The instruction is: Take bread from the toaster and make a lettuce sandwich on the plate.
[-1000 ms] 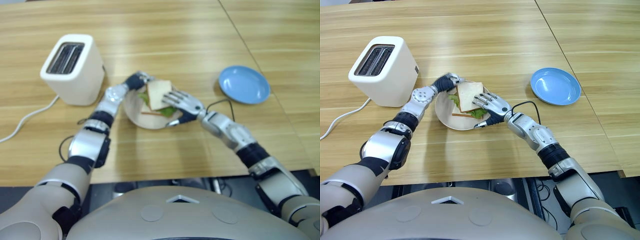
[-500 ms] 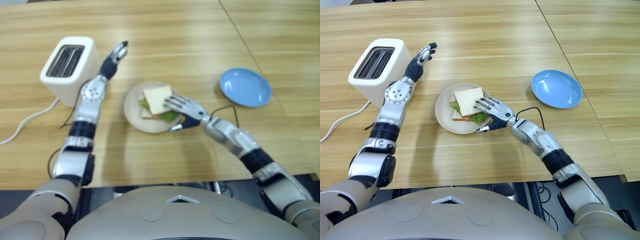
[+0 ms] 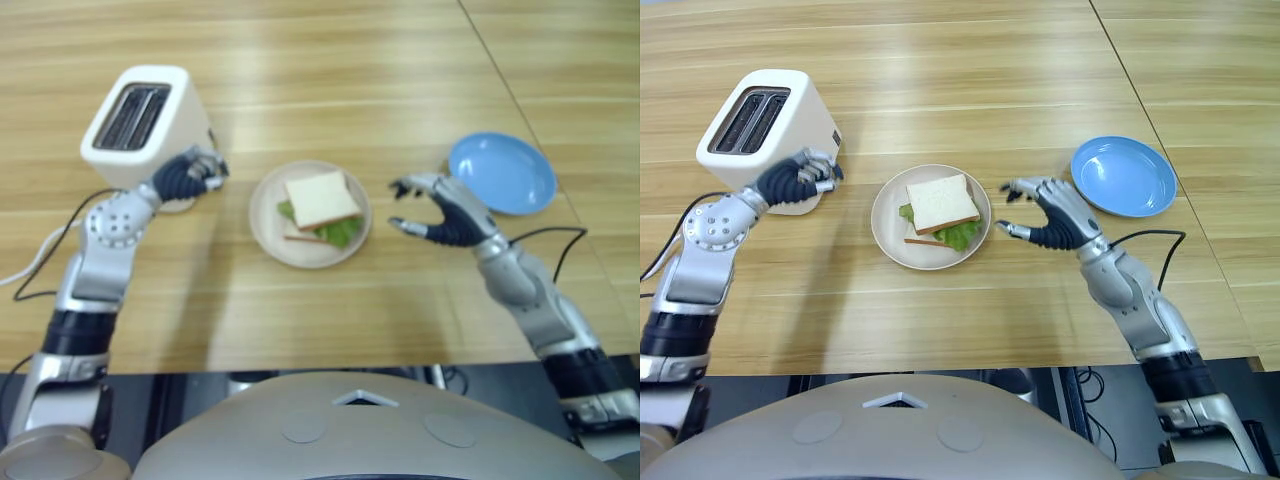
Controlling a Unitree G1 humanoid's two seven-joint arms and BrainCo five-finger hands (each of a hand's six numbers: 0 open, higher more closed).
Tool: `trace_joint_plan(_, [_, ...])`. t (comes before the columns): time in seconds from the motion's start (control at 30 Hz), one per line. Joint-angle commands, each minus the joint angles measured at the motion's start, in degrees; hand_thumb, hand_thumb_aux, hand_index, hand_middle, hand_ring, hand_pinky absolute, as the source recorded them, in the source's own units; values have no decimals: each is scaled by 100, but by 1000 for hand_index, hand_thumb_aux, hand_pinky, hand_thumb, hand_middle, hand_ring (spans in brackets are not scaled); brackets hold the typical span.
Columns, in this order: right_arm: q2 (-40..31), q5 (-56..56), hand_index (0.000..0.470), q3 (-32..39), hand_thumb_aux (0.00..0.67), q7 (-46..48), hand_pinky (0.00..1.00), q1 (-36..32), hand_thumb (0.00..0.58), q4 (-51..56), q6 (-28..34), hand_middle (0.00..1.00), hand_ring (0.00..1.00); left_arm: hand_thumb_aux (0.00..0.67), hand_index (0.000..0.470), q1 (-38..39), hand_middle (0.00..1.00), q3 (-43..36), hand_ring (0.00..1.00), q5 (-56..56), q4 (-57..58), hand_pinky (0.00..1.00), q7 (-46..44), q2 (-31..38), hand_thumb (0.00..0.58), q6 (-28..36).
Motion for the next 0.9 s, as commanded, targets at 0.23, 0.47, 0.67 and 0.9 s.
trace_joint_plan(0.23, [-322, 212, 460, 822, 670, 2017, 1000, 703, 580, -242, 480, 1000, 1000, 670, 460, 573, 1000, -1314, 1000, 747, 298, 1000, -933, 381, 580, -192])
trace_joint_plan(0.47, [208, -664, 460, 1412, 670, 1951, 1000, -164, 580, 937, 592, 1000, 1000, 670, 460, 150, 1000, -1805, 1000, 1019, 1092, 1000, -905, -44, 580, -186])
trace_joint_plan(0.67, [656, -1369, 460, 1848, 670, 1440, 1000, -1430, 580, 2557, 459, 1000, 1000, 670, 460, -877, 1000, -1966, 1000, 1163, 2298, 1000, -185, -1049, 580, -575])
trace_joint_plan(0.9, [1025, -1778, 460, 1957, 670, 142, 1000, -3129, 580, 4520, 269, 1000, 1000, 670, 460, -2418, 1000, -1794, 1000, 1164, 4781, 1000, 974, -2159, 580, -898])
